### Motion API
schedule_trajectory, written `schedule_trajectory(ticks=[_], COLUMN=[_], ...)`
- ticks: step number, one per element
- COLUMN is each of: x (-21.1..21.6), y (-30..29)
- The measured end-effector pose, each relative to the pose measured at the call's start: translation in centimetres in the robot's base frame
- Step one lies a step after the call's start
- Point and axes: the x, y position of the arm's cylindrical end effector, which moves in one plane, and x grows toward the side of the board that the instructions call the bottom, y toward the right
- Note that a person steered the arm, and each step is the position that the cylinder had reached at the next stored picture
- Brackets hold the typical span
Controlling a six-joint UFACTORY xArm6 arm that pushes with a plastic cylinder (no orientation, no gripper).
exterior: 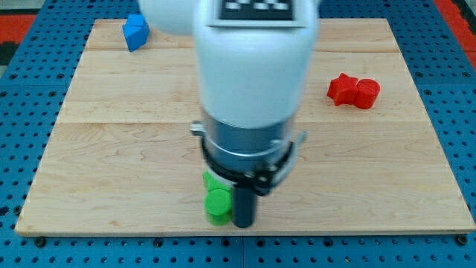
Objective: Move the green blocks to the left side
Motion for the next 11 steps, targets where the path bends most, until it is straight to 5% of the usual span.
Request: schedule_trajectory(ticks=[1,3,5,7,9,11], x=[-2.3,-3.7,-6.0,-14.6,-13.3,-9.7], y=[-2.8,3.4,-5.3,-4.1,-11.7,-6.6])
